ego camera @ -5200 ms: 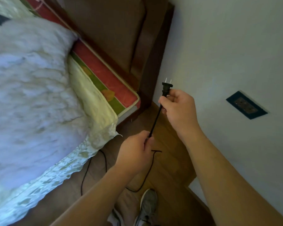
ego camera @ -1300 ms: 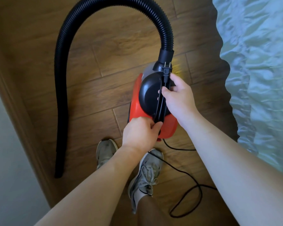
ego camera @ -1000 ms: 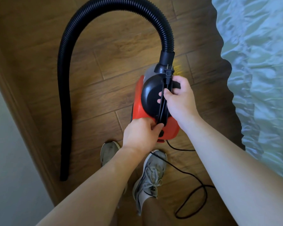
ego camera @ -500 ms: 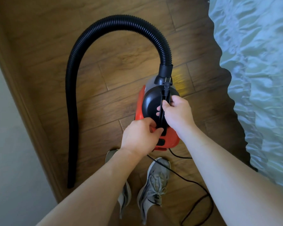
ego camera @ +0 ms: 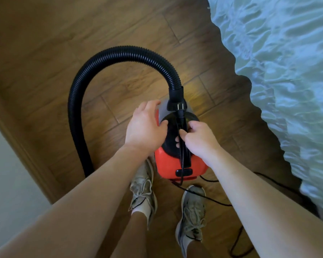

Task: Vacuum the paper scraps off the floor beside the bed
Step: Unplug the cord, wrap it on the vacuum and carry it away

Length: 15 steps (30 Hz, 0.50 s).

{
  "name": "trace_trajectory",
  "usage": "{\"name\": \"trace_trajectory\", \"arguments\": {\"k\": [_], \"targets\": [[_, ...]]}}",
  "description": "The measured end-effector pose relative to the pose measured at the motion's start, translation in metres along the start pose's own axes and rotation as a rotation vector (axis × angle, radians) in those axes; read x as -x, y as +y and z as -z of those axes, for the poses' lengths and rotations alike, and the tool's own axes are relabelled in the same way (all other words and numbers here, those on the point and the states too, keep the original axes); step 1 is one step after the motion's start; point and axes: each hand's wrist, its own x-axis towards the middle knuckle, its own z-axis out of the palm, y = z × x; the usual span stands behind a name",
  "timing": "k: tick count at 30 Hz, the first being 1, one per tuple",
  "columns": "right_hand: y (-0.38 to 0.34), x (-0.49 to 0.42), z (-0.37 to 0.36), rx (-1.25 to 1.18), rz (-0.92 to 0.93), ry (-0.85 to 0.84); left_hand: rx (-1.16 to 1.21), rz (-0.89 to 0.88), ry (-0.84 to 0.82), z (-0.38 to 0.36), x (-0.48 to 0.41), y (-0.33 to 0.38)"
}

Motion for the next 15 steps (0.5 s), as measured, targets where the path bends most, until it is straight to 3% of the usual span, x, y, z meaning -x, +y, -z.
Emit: {"name": "trace_trajectory", "arguments": {"k": [15], "targets": [[-0.003, 0.001, -0.006, -0.059, -0.086, 0.067, -0.349, -0.259, 0.079, 0.066, -0.118, -0.006]]}}
